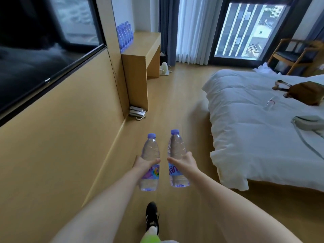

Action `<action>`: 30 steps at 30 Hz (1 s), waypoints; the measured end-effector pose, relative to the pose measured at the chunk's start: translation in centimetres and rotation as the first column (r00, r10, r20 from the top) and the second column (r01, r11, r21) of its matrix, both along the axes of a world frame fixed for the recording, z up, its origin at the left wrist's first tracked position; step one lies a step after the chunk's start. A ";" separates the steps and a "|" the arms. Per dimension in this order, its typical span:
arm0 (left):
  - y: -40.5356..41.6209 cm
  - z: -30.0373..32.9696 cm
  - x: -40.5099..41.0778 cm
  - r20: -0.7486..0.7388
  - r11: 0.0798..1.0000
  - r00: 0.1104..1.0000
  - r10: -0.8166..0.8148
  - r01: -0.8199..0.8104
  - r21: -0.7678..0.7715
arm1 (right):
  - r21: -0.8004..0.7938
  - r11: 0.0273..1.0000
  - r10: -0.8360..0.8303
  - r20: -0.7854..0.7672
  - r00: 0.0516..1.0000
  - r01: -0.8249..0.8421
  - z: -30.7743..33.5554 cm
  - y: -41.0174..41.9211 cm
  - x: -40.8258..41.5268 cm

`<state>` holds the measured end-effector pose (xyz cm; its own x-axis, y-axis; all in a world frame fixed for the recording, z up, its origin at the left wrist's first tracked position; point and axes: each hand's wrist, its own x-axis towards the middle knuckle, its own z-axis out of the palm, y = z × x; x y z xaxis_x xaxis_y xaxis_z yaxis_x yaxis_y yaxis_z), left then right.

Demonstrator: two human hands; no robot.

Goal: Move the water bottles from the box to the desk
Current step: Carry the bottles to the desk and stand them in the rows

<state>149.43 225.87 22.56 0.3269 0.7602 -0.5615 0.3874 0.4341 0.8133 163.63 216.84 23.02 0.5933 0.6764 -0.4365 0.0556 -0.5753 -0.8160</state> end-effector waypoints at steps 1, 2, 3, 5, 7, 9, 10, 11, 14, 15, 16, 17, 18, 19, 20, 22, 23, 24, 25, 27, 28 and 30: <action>1.6 -0.2 1.3 -0.005 1.000 1.000 -0.010 0.010 -0.008 | -0.006 1.000 -0.004 0.003 1.000 0.004 -0.2 1.5 1.2; 3.3 -0.5 2.6 -0.012 1.000 1.000 -0.019 0.019 -0.016 | -0.014 1.000 -0.008 0.012 1.000 0.008 -0.5 3.1 2.5; 5.2 -0.7 3.9 -0.019 0.999 0.999 -0.028 0.027 -0.020 | -0.022 1.000 -0.008 0.022 1.000 0.008 -0.8 4.8 3.9; 9.3 -1.2 6.7 -0.033 0.999 0.999 -0.039 0.038 -0.019 | -0.038 0.999 -0.001 0.048 0.999 0.003 -1.3 8.5 6.6; 13.5 -1.7 9.2 -0.043 0.999 0.998 -0.037 0.036 -0.023 | -0.051 0.999 -0.005 0.068 0.998 0.009 -1.5 12.3 9.4; 17.8 -2.0 12.0 -0.067 0.999 0.997 -0.032 0.031 -0.028 | -0.063 0.997 -0.029 0.077 0.997 0.033 -1.7 16.0 12.2; 19.9 -2.0 13.4 -0.076 0.999 0.997 -0.029 0.027 -0.028 | -0.063 0.997 -0.043 0.079 0.996 0.048 -1.6 17.8 13.6; 21.8 -1.9 14.8 -0.080 1.000 0.997 -0.023 0.021 -0.023 | -0.057 0.996 -0.057 0.077 0.995 0.061 -1.5 19.6 14.9; 27.1 -1.3 19.2 -0.085 1.000 0.996 -0.013 0.013 0.000 | -0.017 0.995 -0.102 0.052 0.993 0.103 -0.8 24.2 18.8; 28.6 -1.1 20.6 -0.080 1.000 0.997 -0.019 0.019 -0.005 | -0.011 0.994 -0.109 0.040 0.993 0.110 -0.7 25.6 20.0; 29.8 -1.0 21.8 -0.070 0.999 0.997 -0.028 0.027 -0.019 | -0.009 0.994 -0.112 0.034 0.993 0.113 -0.7 26.9 21.1; 31.0 -1.0 23.1 -0.061 0.999 0.998 -0.035 0.034 -0.032 | -0.010 0.993 -0.113 0.038 0.993 0.114 -0.8 28.3 22.3; 32.3 -1.0 24.5 -0.057 0.998 0.998 -0.040 0.037 -0.040 | -0.012 0.994 -0.112 0.042 0.993 0.113 -0.8 29.8 23.5; 33.7 -0.9 25.8 -0.058 0.998 0.997 -0.041 0.038 -0.044 | -0.013 0.994 -0.112 0.036 0.993 0.112 -0.8 31.3 24.7; 35.3 -0.9 27.3 -0.062 0.998 0.997 -0.042 0.039 -0.044 | -0.012 0.993 -0.113 0.023 0.993 0.113 -0.9 32.8 26.1; 38.1 -1.1 30.1 -0.074 0.998 0.996 -0.047 0.043 -0.051 | -0.005 0.995 -0.103 -0.008 0.995 0.103 -1.2 35.8 28.8; 39.5 -1.3 31.6 -0.079 0.998 0.996 -0.048 0.044 -0.054 | -0.003 0.996 -0.089 -0.018 0.996 0.089 -1.4 37.4 30.3; 41.0 -1.7 33.2 -0.079 0.998 0.996 -0.044 0.041 -0.050 | -0.001 0.997 -0.075 -0.028 0.997 0.075 -1.7 39.1 32.0; 42.6 -2.0 34.8 -0.072 0.999 0.997 -0.034 0.031 -0.042 | 0.004 0.998 -0.067 -0.043 0.997 0.068 -2.0 40.9 33.7; 45.7 -2.2 38.1 -0.054 1.000 0.998 -0.015 0.014 -0.028 | 0.035 0.997 -0.072 -0.079 0.994 0.075 -2.3 44.6 37.4; 47.3 -2.2 39.7 -0.051 1.000 0.999 -0.008 0.007 -0.025 | 0.045 0.996 -0.078 -0.088 0.993 0.082 -2.2 46.5 39.3; 50.5 -1.5 42.8 -0.066 1.000 0.998 0.018 -0.019 -0.017 | 0.044 0.997 -0.062 -0.088 0.994 0.067 -1.6 50.1 42.8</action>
